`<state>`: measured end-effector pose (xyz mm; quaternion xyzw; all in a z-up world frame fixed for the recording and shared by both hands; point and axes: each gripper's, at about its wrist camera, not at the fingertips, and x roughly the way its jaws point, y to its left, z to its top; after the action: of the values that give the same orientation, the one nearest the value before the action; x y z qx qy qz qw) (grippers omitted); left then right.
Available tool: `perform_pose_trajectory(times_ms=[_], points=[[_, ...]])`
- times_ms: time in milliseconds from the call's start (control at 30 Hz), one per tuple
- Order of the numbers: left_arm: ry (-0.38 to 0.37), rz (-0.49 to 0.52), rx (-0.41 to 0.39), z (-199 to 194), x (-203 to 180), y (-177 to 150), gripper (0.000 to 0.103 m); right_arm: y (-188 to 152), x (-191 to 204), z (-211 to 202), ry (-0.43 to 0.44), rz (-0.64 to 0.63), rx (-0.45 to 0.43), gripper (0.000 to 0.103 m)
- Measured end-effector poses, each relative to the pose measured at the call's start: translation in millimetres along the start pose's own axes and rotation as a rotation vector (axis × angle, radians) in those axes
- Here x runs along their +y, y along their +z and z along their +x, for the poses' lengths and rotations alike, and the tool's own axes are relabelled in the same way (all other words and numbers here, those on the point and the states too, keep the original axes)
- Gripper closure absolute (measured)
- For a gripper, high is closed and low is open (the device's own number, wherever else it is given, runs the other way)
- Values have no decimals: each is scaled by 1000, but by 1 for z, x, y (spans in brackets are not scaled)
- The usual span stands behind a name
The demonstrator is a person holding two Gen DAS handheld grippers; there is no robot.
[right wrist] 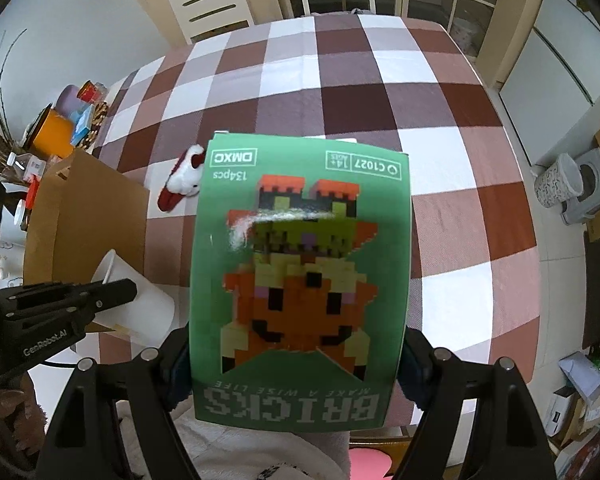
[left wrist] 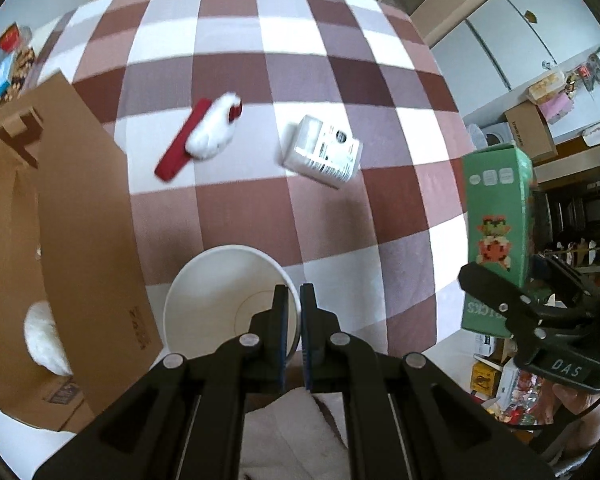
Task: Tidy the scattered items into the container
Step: 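Lift and carry the cup with the left gripper while the right carries the BRICKS box to the box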
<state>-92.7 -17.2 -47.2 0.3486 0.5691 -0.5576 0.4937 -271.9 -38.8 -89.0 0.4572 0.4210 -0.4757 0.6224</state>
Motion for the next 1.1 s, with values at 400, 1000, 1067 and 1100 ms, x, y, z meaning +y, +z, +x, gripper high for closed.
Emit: perform_pose_trajectory(times_ms=[400,1000,1067,1100], points=[[-17,-10,-46,-32,4,-1,97,0,17,-20,17,-50,-22,21],[-14,-110,-97,-63,46,-12,97,19,70,-24,54,-174,-24,21],[-16,-116,-103,-66,49,-14,97,20,75,-24,57,-183,-22,21],[-16,-119,-106,-68,51,-14,97,20,77,-24,59,-188,-22,21]])
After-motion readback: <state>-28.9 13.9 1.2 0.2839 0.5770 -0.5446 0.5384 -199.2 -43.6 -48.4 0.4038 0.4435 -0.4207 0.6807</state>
